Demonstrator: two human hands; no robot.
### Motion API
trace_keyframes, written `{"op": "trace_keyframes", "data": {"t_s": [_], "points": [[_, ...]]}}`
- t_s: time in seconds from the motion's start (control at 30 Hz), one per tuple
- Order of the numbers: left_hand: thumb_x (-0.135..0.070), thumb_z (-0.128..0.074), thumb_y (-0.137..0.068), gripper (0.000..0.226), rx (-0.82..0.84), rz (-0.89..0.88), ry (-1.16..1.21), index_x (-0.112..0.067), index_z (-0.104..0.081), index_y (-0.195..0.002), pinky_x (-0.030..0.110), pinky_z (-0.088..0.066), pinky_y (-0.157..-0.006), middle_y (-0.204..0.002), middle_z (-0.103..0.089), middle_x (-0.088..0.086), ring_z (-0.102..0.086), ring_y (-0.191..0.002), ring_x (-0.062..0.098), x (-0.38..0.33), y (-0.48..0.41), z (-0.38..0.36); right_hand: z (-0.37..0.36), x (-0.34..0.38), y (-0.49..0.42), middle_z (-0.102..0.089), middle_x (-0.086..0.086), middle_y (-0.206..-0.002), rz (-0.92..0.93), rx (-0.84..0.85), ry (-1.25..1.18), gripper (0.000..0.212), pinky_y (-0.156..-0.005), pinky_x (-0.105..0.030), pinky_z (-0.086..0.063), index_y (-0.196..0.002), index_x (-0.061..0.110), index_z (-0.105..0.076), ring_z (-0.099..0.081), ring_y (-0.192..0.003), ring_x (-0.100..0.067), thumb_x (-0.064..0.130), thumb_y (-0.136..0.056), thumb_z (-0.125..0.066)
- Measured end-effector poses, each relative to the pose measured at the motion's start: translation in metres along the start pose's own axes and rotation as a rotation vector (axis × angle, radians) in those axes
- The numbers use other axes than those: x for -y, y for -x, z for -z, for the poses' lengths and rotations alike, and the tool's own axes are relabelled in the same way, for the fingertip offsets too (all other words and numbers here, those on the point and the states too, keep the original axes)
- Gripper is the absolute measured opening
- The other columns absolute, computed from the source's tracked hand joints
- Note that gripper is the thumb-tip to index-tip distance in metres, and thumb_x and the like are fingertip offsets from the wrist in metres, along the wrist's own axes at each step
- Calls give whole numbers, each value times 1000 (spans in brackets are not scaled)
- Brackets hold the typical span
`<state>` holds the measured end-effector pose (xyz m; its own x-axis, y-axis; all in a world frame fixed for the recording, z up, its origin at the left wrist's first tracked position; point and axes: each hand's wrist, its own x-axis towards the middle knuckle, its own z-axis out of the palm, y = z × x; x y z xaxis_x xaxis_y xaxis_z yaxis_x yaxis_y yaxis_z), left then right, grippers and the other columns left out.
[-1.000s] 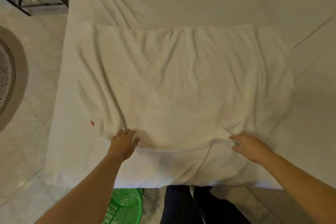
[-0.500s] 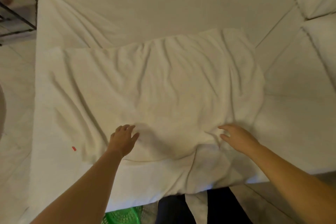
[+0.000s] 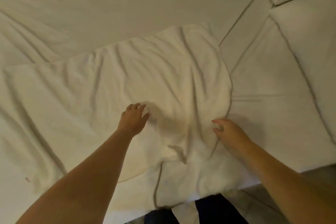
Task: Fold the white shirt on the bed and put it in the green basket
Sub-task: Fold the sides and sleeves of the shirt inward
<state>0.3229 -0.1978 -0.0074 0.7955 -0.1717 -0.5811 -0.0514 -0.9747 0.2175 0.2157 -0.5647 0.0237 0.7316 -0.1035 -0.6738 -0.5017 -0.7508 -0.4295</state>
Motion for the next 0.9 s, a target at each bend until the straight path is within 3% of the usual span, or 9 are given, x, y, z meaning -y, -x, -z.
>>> {"op": "trace_keyframes", "data": {"t_s": [0.17,0.37,0.57,0.67,0.73,0.8,0.9], "points": [[-48,-43,-102,56,-69,-89,-26,-22,-42,-152,49,-37,-114,-156,-41,3,-32,-146,28,-74,-62,9,33,-33,-31,-61,-11,-134,-65,-16,-108,42,-103,-32,-42,-134,16,-62,-59,-122,-26,25,-93,-66],[-42,-47,-101,52,-220,-198,-71,-18,-45,-147,48,-40,-109,-151,-47,5,-39,-140,30,-161,-140,28,59,-63,-70,-59,-12,-137,-182,-86,-268,52,-101,-42,-47,-139,15,-53,-58,-122,-32,39,-94,-62],[-42,-45,-101,54,-324,-283,-61,-15,-46,-148,46,-38,-112,-149,-48,7,-37,-142,31,-244,-212,44,62,-70,-113,-57,-7,-134,-242,-134,-576,59,-96,-39,-51,-141,13,-48,-61,-114,-27,20,-88,-72],[-43,-46,-100,57,-341,-323,-49,-13,-46,-149,43,-34,-115,-149,-48,10,-37,-142,31,-284,-244,46,70,-60,-133,-61,9,-117,-215,-163,-783,57,-83,-25,-50,-138,23,-49,-65,-97,-10,11,-86,-69],[-44,-49,-99,59,-308,-333,-26,-16,-44,-150,43,-34,-115,-151,-46,8,-36,-142,29,-309,-258,45,73,-53,-144,-63,19,-102,-182,-173,-851,50,-78,-25,-54,-125,34,-53,-65,-88,0,12,-83,-68],[-46,-55,-96,59,-268,-337,-2,-20,-46,-148,42,-39,-110,-148,-48,6,-42,-138,28,-327,-268,41,74,-53,-151,-73,11,-93,-152,-140,-850,37,-80,-35,-57,-112,31,-62,-70,-84,-9,21,-77,-67],[-55,-62,-87,61,-171,-273,60,-27,-50,-140,47,-48,-102,-144,-48,3,-50,-129,29,-342,-275,31,80,-56,-150,-67,7,-71,-125,-69,-738,21,-62,-32,-47,-91,14,-66,-61,-63,-13,29,-76,-66]]}}
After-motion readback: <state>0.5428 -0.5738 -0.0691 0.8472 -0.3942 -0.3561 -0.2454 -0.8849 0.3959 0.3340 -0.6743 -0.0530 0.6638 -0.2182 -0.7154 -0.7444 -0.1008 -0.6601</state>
